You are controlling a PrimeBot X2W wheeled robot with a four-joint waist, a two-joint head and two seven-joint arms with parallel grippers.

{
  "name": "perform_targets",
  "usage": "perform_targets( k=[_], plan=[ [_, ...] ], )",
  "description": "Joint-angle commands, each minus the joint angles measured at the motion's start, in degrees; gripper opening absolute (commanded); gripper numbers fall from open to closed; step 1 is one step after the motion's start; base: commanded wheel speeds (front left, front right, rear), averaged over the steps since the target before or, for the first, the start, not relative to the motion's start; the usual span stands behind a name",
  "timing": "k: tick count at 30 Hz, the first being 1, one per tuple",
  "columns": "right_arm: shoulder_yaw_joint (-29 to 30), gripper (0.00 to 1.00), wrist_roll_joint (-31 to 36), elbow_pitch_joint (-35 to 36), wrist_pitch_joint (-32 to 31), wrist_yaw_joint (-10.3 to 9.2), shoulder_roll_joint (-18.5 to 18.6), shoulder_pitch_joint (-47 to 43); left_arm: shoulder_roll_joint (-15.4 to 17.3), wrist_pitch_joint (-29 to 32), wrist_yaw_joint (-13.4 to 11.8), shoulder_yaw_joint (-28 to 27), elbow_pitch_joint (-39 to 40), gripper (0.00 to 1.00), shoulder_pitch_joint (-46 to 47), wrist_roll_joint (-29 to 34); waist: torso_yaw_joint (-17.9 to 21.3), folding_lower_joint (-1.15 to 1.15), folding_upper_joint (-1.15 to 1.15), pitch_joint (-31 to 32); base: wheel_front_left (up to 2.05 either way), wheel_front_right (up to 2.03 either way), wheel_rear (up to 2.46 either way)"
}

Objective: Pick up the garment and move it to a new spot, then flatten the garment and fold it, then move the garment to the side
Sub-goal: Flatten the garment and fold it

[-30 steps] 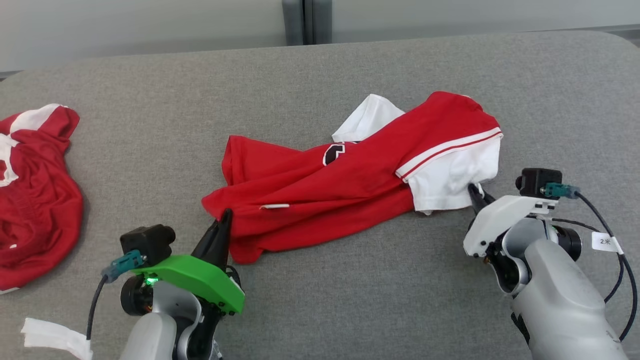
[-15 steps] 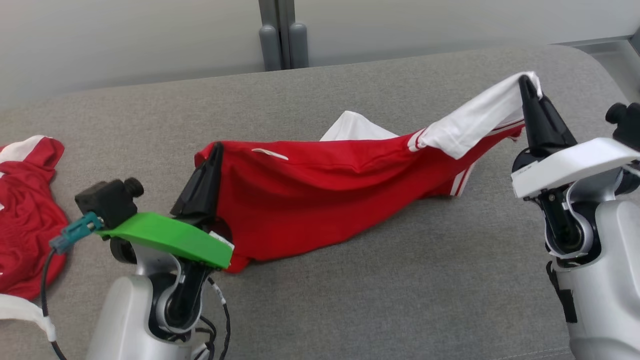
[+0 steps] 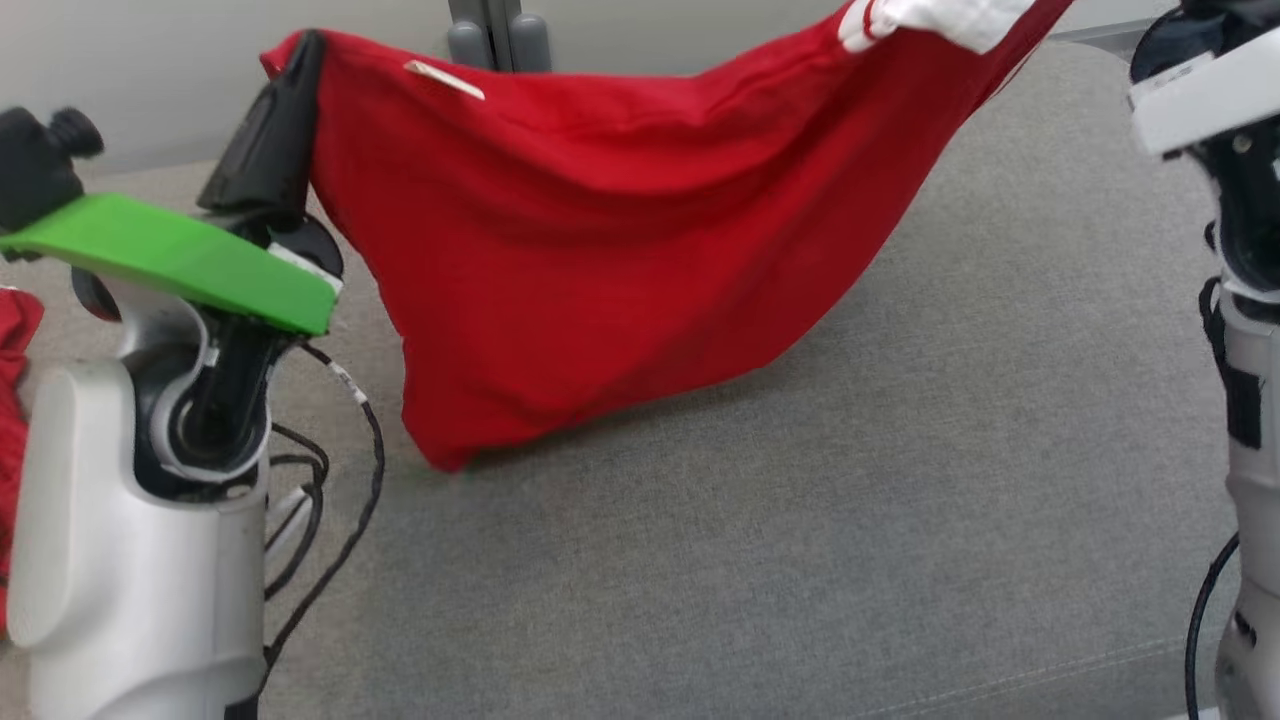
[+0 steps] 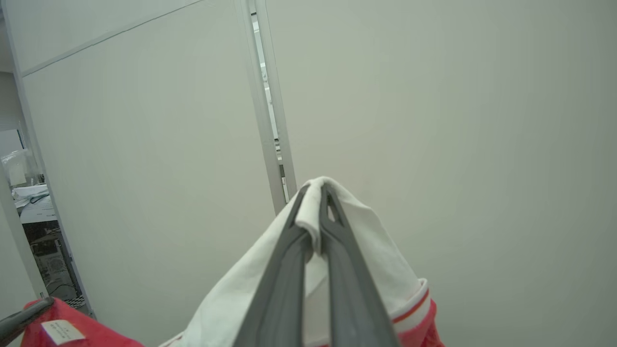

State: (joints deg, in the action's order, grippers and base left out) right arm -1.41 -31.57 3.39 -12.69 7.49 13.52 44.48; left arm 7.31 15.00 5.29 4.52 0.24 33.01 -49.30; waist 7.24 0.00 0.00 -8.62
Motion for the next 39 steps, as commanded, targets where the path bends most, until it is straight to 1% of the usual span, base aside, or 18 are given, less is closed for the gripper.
perform_targets(
  k=[1,4,7,11,13,15,16,17,20,23,26,29,32,36,39],
  plan=[
    [0.4,0.00,0.5,-0.7,0.1,0.00,0.4,2.3,0.6,0.4,-0.2,-0.4,-0.3,0.00,2.4,-0.2,1.1,0.00,0.00,-2.5,0.00,0.00,0.00],
    [0.5,0.00,0.6,-3.1,1.0,0.00,0.8,7.5,1.2,1.3,-0.5,-0.7,-1.2,0.00,7.0,-0.5,1.8,0.00,0.00,-5.9,0.00,0.00,0.00],
    [-0.8,0.00,1.4,-6.7,1.3,0.00,0.2,12.1,2.1,1.7,-0.7,-1.0,-2.5,0.00,12.0,0.1,2.9,0.00,0.00,-10.0,0.00,0.00,0.00],
    [-4.2,0.00,3.2,-14.4,3.0,0.00,-0.4,19.4,3.8,0.8,-0.6,-1.3,-5.3,0.00,19.9,2.3,4.8,0.00,0.00,-16.3,0.00,0.00,0.00],
    [-4.8,0.00,4.2,-19.3,5.1,-0.01,-1.2,23.5,4.4,-0.6,-0.4,-1.5,-7.3,0.00,24.1,3.3,5.6,0.00,0.00,-19.2,0.00,0.00,0.00],
    [-4.1,0.00,5.3,-23.7,7.8,0.01,-2.1,28.0,5.1,-2.4,-0.1,-1.8,-9.3,0.00,28.6,4.7,6.2,0.00,0.00,-21.9,0.00,0.00,0.00],
    [-3.2,0.00,5.8,-25.7,10.1,0.00,-2.8,30.8,5.7,-3.9,0.1,-1.8,-10.4,0.00,31.1,5.8,6.5,0.00,0.00,-23.2,0.00,0.00,0.00],
    [-2.1,0.00,5.8,-27.0,12.0,0.00,-3.6,32.7,6.1,-5.3,0.4,-1.7,-11.1,0.00,33.2,6.5,6.6,0.00,0.00,-24.2,0.00,0.00,0.00],
    [-0.4,0.00,8.3,-29.9,18.8,0.00,-4.1,39.5,6.6,-10.1,1.1,-1.4,-13.2,0.00,39.9,8.7,7.0,0.00,0.00,-26.8,0.00,0.00,0.00],
    [0.7,0.00,9.9,-30.6,24.6,0.00,-3.6,45.0,6.7,-14.7,1.8,-0.5,-13.7,0.00,46.0,9.1,6.9,0.00,0.00,-28.5,0.00,0.00,0.00],
    [1.4,0.00,10.9,-29.4,27.1,0.00,-2.8,49.2,7.2,-18.5,2.1,1.0,-13.1,0.00,49.9,9.0,6.6,0.00,0.00,-29.4,0.00,0.00,0.00],
    [1.7,0.00,12.2,-27.1,27.8,0.00,-1.7,49.9,7.7,-22.0,2.2,2.0,-13.1,0.00,51.9,7.6,5.9,0.00,0.00,-29.9,0.00,0.00,0.00],
    [0.7,0.00,13.3,-26.0,27.9,0.00,-0.7,47.6,8.6,-23.5,2.3,4.1,-14.0,0.00,49.6,5.8,4.9,0.00,0.00,-30.6,0.00,0.00,0.00],
    [-4.4,0.00,12.5,-25.7,27.9,0.00,0.6,40.1,10.5,-25.9,2.3,8.2,-15.8,0.00,42.7,3.3,3.4,0.00,0.00,-30.5,0.00,0.00,0.00],
    [-9.4,0.00,9.1,-24.7,27.9,-0.03,3.0,31.5,12.1,-27.6,2.3,12.0,-16.7,0.00,35.3,0.9,1.9,0.00,0.00,-28.7,0.00,0.00,0.00]
  ],
)
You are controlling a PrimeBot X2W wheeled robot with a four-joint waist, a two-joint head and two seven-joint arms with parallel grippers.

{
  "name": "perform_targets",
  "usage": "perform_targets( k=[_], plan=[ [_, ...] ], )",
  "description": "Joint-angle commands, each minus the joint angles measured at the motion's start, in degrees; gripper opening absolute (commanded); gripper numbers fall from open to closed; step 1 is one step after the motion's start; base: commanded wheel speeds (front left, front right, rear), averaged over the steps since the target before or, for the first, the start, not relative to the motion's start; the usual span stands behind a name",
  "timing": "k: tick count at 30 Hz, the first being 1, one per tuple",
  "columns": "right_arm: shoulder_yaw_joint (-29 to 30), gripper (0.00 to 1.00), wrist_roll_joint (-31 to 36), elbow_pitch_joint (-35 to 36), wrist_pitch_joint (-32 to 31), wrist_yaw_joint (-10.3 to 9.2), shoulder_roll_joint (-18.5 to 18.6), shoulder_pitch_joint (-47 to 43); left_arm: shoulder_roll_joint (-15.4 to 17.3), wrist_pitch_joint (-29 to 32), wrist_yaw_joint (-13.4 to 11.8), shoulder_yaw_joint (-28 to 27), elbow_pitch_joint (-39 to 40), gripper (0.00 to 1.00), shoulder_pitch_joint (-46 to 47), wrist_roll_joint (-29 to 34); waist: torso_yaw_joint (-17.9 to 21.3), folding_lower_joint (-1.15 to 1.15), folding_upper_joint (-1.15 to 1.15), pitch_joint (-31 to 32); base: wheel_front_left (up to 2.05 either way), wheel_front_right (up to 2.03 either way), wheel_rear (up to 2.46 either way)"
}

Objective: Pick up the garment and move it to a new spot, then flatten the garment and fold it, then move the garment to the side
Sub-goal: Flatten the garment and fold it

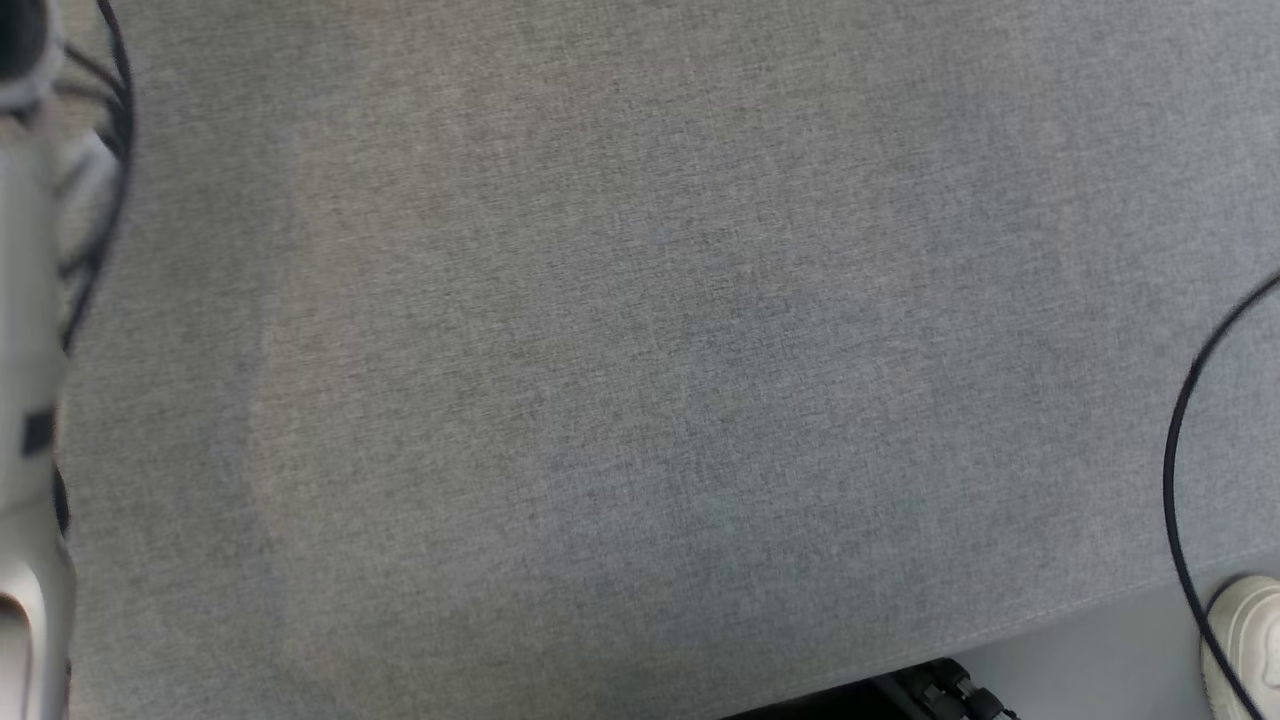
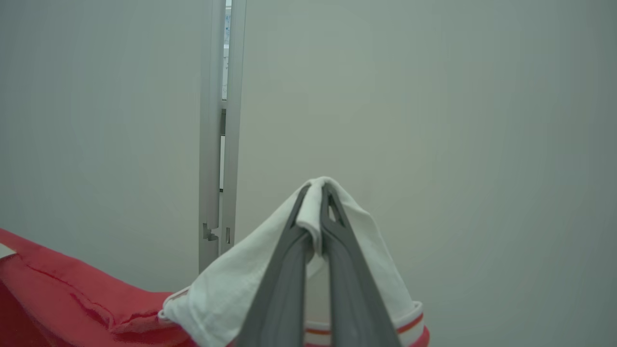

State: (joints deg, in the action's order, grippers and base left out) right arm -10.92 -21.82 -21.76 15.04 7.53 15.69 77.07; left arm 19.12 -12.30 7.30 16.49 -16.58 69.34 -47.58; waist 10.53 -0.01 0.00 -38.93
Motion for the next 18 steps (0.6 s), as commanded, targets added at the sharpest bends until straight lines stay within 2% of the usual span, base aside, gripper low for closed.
perform_targets(
  k=[1,4,7,12,18],
  plan=[
    [-1.3,0.00,-1.8,1.0,-0.5,-0.07,1.5,-3.9,0.7,-0.7,0.3,1.0,0.0,0.00,-3.3,-1.4,-1.7,0.01,0.00,2.3,0.00,0.00,0.00],
    [-3.7,0.00,-6.3,4.5,-4.1,-0.08,4.4,-13.7,2.0,-1.8,0.3,3.3,0.8,0.00,-10.7,-4.2,-2.9,0.01,0.00,5.7,0.00,0.00,0.00],
    [-2.6,0.00,-10.7,8.8,-10.8,-0.08,5.5,-24.8,3.0,-2.3,0.3,5.0,1.6,0.00,-18.3,-6.7,-3.7,0.01,0.00,9.5,0.00,0.00,0.00],
    [3.8,0.00,-14.5,18.3,-25.7,-0.05,3.7,-45.0,4.8,-2.5,0.3,6.1,3.1,0.00,-32.3,-11.5,-4.3,0.01,0.00,16.4,0.00,0.00,0.00],
    [11.3,0.00,-10.1,28.7,-41.5,-0.04,-1.0,-63.5,5.2,-2.0,-0.8,7.6,4.7,0.00,-46.4,-14.7,-5.2,0.01,0.00,22.2,0.00,0.00,0.00]
  ],
)
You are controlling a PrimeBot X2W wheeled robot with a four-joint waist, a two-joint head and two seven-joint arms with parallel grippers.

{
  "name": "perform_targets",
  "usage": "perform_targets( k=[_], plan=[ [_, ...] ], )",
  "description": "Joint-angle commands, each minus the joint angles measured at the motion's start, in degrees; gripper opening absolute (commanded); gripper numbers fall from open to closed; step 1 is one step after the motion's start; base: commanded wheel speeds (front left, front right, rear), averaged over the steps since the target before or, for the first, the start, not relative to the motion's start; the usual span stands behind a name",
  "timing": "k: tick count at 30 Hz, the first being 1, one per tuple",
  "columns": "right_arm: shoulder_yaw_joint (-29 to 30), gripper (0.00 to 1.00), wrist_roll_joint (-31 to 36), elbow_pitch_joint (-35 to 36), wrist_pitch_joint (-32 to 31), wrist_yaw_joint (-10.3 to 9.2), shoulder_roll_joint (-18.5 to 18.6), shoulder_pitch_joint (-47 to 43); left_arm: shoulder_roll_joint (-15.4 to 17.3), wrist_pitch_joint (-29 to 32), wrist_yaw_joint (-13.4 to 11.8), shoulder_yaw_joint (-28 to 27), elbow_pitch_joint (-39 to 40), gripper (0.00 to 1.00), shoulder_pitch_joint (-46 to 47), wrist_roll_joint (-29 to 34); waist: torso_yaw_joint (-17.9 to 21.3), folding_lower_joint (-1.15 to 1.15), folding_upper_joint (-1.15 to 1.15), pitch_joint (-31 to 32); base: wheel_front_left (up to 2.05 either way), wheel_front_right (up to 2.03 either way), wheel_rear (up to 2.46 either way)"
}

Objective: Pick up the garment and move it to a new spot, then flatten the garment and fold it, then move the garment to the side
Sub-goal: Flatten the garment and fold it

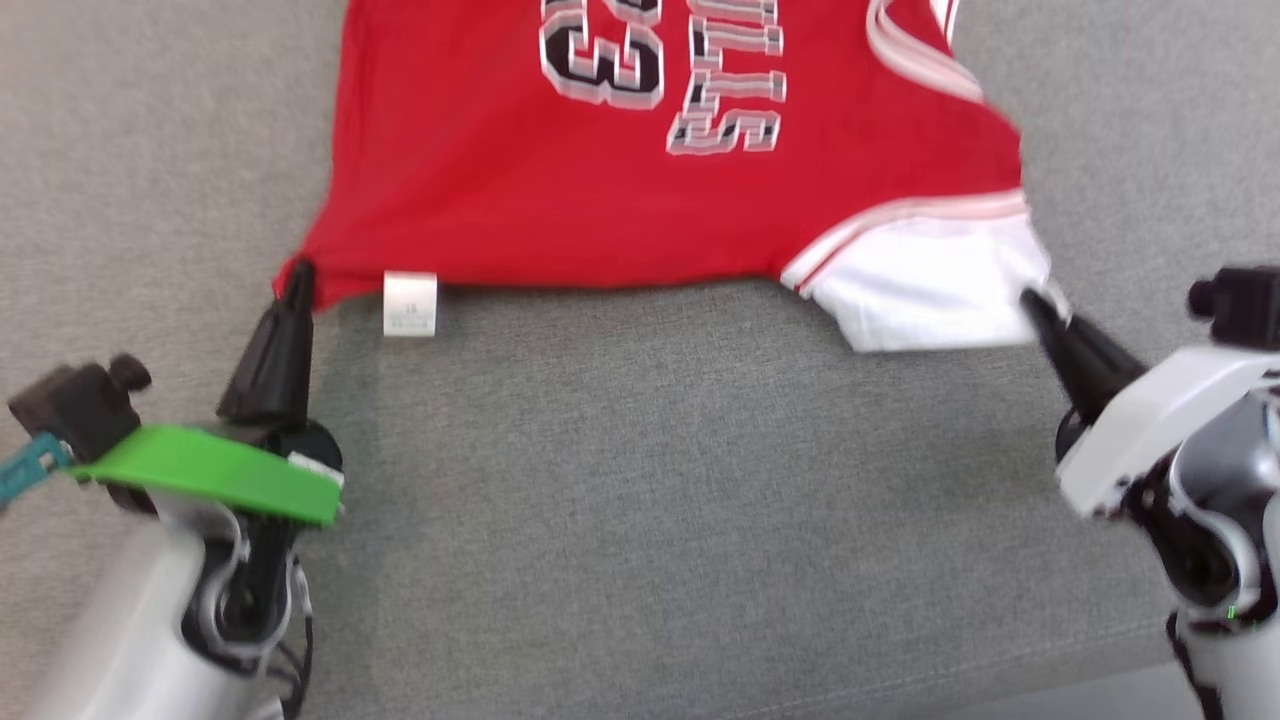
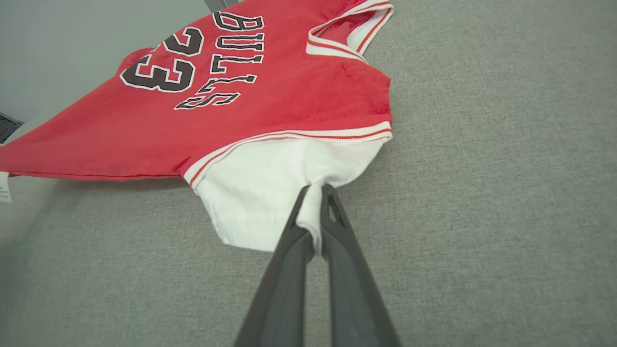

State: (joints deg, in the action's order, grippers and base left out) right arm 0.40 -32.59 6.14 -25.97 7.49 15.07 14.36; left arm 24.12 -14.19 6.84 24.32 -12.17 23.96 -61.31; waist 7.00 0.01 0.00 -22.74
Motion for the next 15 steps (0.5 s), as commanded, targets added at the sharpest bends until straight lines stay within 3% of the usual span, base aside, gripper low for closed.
perform_targets(
  k=[1,7,15],
  plan=[
    [0.9,0.00,1.4,2.3,-2.5,0.00,-1.2,-2.8,0.0,-0.2,-0.5,0.0,0.4,0.00,-2.9,-1.2,-1.8,-0.01,0.00,6.7,0.00,0.00,0.00],
    [4.9,0.00,8.5,9.0,-12.7,-0.01,-5.6,-11.8,-0.8,-0.5,-2.8,1.1,1.8,0.00,-12.3,-1.5,-3.2,-0.01,0.00,10.9,0.00,0.00,0.00],
    [7.8,0.00,14.6,14.0,-24.7,-0.01,-7.8,-18.9,-1.5,-0.5,-5.5,2.3,3.0,0.00,-20.5,-2.1,-4.8,-0.01,0.00,14.3,0.00,0.00,0.00]
  ],
)
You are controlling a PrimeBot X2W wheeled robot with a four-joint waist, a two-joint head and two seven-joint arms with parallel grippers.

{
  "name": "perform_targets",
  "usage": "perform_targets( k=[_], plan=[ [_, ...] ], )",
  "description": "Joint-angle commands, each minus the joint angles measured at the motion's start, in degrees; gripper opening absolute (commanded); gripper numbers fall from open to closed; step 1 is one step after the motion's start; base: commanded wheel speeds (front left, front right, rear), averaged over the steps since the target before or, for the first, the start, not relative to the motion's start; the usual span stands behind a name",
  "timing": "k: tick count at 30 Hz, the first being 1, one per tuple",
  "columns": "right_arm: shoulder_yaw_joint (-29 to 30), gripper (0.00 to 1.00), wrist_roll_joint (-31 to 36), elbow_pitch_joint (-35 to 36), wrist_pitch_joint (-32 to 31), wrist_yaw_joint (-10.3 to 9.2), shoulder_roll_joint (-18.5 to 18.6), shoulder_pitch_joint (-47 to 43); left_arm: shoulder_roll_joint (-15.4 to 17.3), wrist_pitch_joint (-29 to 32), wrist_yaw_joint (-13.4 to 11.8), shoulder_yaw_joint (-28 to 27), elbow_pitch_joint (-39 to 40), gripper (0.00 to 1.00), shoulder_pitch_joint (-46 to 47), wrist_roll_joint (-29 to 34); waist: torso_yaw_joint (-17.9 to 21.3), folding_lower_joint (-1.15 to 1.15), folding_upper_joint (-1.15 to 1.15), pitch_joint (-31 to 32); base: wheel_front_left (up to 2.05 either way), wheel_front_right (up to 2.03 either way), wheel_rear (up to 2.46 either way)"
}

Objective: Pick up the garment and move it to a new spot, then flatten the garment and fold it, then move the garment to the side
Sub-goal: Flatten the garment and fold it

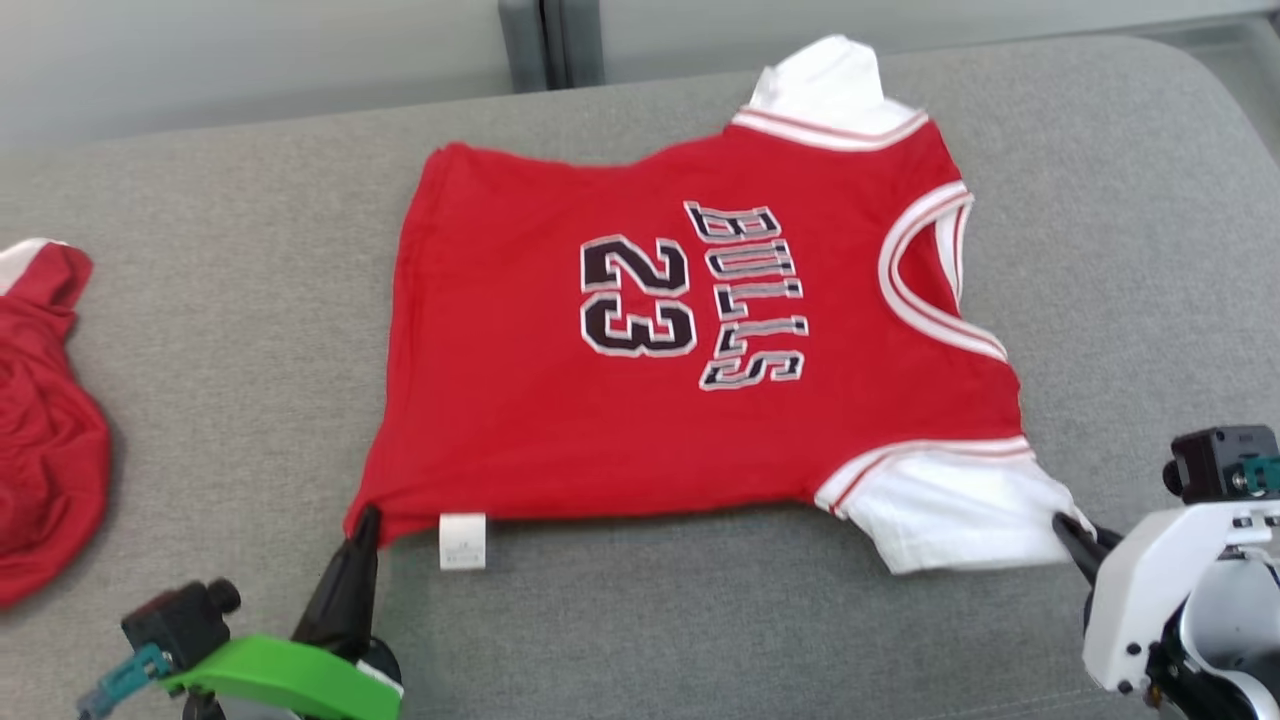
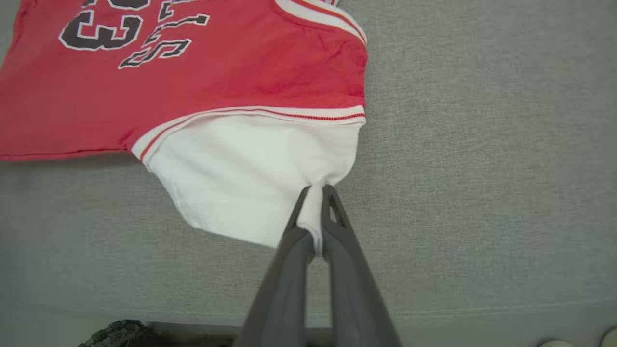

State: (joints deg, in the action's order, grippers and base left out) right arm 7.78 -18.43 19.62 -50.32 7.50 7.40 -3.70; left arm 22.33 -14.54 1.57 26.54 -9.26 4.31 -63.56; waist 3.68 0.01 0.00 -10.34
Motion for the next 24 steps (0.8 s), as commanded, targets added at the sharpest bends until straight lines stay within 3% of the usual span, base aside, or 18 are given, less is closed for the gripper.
perform_targets(
  k=[1,9,15,24],
  plan=[
    [0.8,0.00,0.7,1.1,-1.8,-0.02,-0.4,-1.4,0.3,0.1,-0.6,0.4,0.3,0.00,-1.6,0.3,-1.6,-0.01,0.00,2.1,0.00,0.00,0.00],
    [3.8,0.00,0.5,6.2,-11.7,-0.02,-2.1,-6.3,-0.1,1.8,-2.6,2.2,1.8,0.00,-6.5,-0.7,-2.0,-0.01,0.00,3.0,0.00,0.00,0.00],
    [4.7,0.00,1.0,8.5,-12.0,-0.02,-2.8,-5.8,0.5,2.4,-3.5,2.6,2.9,0.00,-7.3,-0.5,-1.6,-0.01,0.00,2.8,0.00,0.00,0.00],
    [3.2,0.00,0.3,6.2,-5.8,-0.01,-2.0,-0.8,0.4,3.4,-3.6,3.4,3.7,0.00,-3.8,1.0,-1.2,-0.01,0.00,2.1,0.00,0.00,0.00]
  ],
)
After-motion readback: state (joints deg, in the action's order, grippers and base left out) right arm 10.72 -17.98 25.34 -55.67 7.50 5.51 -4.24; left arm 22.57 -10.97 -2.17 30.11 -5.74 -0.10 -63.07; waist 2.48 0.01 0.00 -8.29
